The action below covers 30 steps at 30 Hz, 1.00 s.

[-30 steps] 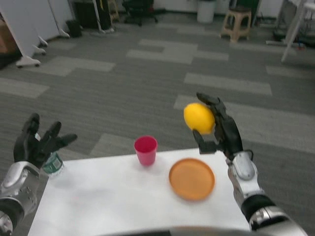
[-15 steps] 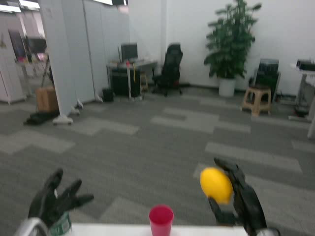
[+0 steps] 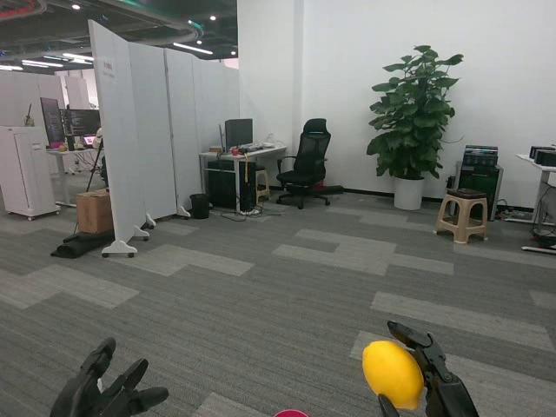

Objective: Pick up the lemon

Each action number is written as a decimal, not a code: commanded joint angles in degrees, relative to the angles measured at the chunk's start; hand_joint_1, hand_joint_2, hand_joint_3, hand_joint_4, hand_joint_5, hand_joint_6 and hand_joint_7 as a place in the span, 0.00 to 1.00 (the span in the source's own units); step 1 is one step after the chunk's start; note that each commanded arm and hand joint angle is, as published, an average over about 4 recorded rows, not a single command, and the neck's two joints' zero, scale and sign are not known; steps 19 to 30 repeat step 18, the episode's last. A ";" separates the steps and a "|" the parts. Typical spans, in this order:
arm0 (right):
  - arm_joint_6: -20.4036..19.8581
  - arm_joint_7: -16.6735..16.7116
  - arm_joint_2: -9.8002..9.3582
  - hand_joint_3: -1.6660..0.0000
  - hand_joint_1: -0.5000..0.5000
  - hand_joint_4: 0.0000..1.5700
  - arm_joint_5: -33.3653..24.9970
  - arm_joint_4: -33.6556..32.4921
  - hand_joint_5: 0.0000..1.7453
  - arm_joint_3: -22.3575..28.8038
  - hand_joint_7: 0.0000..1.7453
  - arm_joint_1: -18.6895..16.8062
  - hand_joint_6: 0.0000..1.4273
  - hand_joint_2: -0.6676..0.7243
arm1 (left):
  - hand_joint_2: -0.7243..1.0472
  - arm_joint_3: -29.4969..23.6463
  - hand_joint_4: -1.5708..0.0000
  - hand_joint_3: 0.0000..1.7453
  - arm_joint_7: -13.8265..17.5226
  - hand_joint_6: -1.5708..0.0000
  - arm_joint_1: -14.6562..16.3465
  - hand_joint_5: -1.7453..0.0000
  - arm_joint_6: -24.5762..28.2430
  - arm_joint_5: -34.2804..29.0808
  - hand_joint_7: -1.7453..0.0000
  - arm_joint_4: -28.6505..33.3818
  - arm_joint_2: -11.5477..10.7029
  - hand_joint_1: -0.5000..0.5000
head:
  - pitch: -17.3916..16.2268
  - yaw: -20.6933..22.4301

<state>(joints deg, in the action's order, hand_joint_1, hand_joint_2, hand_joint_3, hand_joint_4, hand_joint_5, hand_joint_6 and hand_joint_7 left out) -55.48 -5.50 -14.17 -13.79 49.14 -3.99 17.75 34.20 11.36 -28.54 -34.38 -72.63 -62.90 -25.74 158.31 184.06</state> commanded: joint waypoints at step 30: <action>-0.16 0.82 0.02 0.29 0.46 0.02 -0.36 0.17 0.72 0.57 0.36 0.80 0.06 0.05 | 0.95 -0.39 1.00 0.05 -0.02 1.00 0.59 1.00 0.10 0.21 1.00 0.15 -0.10 1.00 | -2.63 0.31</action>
